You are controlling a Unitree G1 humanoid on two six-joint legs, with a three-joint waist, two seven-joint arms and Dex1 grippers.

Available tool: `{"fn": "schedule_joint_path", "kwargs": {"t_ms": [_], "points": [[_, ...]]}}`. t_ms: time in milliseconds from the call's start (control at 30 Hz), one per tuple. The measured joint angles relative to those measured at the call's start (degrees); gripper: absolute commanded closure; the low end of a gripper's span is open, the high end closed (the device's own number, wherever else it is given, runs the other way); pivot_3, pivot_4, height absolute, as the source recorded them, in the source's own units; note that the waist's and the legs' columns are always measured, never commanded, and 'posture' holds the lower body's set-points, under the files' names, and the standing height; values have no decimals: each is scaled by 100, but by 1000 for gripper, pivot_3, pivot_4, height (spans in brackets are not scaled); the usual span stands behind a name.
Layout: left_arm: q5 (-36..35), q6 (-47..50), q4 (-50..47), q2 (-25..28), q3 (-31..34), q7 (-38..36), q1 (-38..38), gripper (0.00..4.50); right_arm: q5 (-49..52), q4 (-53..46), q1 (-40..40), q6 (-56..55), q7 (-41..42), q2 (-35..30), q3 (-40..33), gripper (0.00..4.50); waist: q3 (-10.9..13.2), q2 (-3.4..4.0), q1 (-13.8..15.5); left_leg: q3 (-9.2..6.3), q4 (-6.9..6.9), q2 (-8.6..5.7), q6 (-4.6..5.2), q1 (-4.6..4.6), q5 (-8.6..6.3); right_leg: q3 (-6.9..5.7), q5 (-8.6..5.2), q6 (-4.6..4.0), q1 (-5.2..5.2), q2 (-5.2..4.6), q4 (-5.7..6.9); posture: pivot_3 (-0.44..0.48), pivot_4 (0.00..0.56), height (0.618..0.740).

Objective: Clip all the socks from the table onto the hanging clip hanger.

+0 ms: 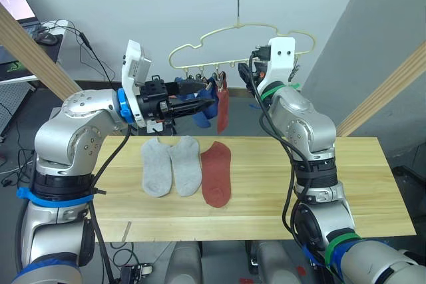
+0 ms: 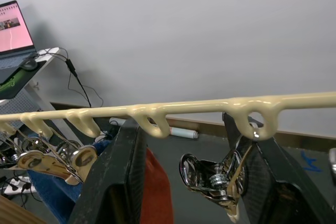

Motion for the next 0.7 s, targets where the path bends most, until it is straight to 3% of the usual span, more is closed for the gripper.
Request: {"fn": "schedule_joint_path", "kwargs": {"t_ms": [200,567,700], "points": [[5,0,0,0,0,4,-2,2102,-4,47,-2,3,-69,-23,-61,4298,0,0,39,1,0,0,0,-1,0,0,0,0,0,0,0,138,229,740],[77,-3,1,-2,-13,128,-7,2102,-3,88,-34,3,-164,-60,-131,4363,0,0,39,1,0,0,0,-1,0,0,0,0,-1,0,0,126,219,740],[383,203,-83,37,-327,397,243,2102,-3,88,-60,29,-208,-65,-169,4363,0,0,34,3,-1,0,0,-1,0,3,0,0,-3,0,0,115,221,740]]}}
